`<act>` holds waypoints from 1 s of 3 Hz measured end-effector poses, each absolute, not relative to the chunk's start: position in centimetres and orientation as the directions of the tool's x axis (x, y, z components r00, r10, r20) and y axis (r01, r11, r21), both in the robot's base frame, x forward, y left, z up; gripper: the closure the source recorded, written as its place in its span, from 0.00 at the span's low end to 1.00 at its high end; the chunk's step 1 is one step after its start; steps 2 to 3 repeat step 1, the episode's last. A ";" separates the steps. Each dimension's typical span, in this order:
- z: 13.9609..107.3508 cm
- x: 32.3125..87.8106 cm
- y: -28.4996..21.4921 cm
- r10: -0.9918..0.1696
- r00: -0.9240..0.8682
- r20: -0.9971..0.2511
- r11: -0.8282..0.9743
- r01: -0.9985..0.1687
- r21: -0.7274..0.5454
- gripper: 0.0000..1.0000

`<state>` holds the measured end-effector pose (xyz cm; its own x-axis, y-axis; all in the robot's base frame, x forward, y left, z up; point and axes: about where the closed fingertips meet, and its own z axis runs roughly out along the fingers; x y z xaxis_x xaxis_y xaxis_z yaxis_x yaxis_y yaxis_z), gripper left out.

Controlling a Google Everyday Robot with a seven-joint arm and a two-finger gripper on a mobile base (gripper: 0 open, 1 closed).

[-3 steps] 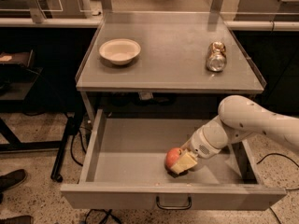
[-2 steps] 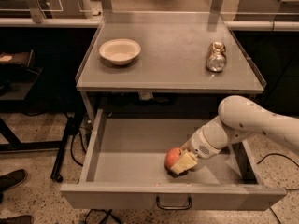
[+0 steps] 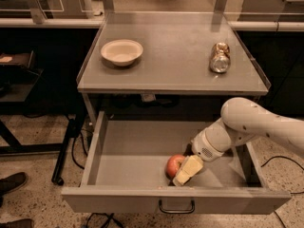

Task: Place apple into top drawer

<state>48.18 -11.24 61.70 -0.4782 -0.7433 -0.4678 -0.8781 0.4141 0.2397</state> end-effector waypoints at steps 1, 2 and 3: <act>61.7 48.2 -11.2 -0.743 -0.478 -0.468 0.414 -0.878 0.240 0.00; 61.7 48.2 -11.2 -0.743 -0.478 -0.468 0.414 -0.878 0.240 0.00; 61.7 48.2 -11.2 -0.743 -0.478 -0.468 0.414 -0.878 0.240 0.00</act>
Offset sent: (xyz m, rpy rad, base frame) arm 0.0000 0.0000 0.0000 0.0000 0.0000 0.0000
